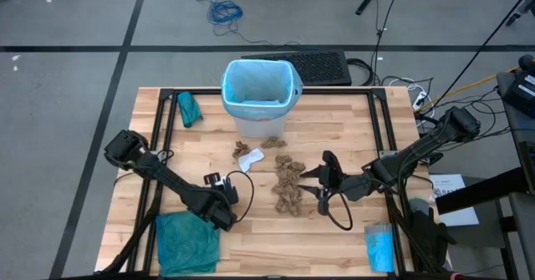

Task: Place trash/remove bag and relplace
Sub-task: Put the white paper into the blue trash bag inside the white trash bin

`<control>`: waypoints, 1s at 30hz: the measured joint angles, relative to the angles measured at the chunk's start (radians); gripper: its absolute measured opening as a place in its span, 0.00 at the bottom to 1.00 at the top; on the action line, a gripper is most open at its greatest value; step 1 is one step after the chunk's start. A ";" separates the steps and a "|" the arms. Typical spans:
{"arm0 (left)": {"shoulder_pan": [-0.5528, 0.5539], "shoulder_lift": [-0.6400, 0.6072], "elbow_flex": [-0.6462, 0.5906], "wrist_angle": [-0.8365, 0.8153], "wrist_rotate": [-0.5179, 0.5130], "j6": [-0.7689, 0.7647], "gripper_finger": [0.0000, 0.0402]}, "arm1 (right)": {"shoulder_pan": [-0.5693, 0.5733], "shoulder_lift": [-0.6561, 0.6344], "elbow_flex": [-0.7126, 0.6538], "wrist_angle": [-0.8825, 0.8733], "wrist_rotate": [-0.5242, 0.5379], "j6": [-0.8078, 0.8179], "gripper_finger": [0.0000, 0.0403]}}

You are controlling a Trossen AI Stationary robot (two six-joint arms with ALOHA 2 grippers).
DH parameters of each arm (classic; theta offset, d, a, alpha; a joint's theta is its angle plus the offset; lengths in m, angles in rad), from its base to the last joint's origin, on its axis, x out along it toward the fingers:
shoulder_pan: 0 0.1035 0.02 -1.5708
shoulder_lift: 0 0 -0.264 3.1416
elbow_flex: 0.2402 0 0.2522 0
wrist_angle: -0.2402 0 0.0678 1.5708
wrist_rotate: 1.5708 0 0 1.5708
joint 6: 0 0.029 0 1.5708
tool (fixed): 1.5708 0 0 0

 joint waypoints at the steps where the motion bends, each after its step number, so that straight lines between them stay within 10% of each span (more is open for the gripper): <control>1: 0.000 -0.003 0.000 0.001 0.000 0.000 0.25 | 0.002 0.000 0.000 0.000 0.000 0.000 0.33; 7: 0.000 -0.014 0.002 0.008 -0.001 -0.004 0.02 | 0.001 0.000 0.000 0.000 0.000 0.000 0.33; 30: -0.005 -0.181 0.113 0.005 -0.071 0.082 0.00 | 0.029 0.000 0.000 -0.002 0.000 0.022 0.33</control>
